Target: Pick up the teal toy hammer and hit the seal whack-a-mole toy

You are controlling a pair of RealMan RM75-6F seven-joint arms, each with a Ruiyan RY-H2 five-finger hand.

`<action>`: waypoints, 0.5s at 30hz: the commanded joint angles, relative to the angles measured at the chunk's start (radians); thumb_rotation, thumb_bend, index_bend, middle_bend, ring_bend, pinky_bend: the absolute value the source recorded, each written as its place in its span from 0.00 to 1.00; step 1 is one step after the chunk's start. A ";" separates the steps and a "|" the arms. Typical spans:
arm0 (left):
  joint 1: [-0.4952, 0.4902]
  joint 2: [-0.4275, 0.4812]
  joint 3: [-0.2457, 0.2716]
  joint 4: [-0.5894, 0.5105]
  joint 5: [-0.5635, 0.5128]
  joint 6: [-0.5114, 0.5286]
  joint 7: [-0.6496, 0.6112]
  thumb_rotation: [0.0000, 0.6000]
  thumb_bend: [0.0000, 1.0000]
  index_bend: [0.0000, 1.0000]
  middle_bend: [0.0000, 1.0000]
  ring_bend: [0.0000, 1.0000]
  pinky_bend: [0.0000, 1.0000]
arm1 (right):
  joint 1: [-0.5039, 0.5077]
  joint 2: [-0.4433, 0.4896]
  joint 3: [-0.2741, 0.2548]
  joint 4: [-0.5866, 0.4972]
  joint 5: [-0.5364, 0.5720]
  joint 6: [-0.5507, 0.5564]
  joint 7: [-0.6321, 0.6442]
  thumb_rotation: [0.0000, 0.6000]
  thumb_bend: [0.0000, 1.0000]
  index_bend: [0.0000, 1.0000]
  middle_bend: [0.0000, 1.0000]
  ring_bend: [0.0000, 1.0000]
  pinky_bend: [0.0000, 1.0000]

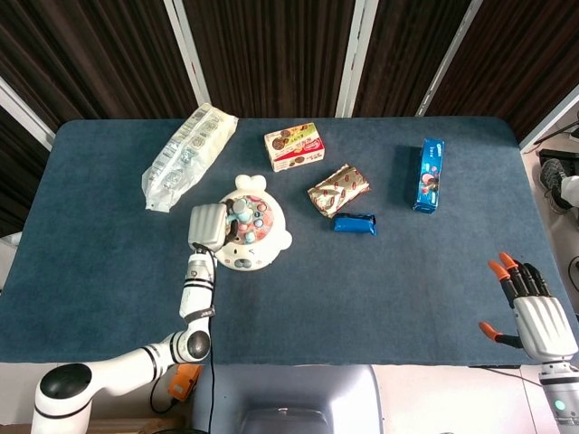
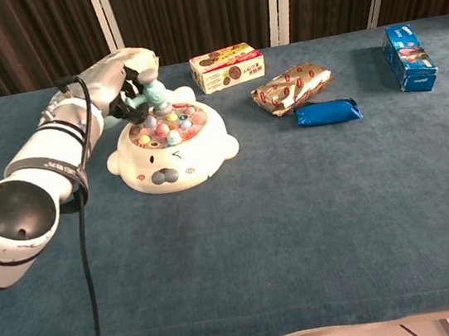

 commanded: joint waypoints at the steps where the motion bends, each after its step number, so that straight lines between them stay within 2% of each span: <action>1: -0.002 0.015 -0.011 -0.005 -0.010 0.002 0.004 1.00 0.82 0.62 0.87 0.95 1.00 | 0.000 0.000 -0.001 0.000 -0.002 0.001 0.000 1.00 0.31 0.00 0.00 0.00 0.00; 15: -0.022 0.002 -0.010 0.068 -0.050 -0.042 -0.005 1.00 0.82 0.63 0.87 0.94 1.00 | 0.002 -0.004 0.002 -0.001 0.005 -0.005 -0.009 1.00 0.31 0.00 0.00 0.00 0.00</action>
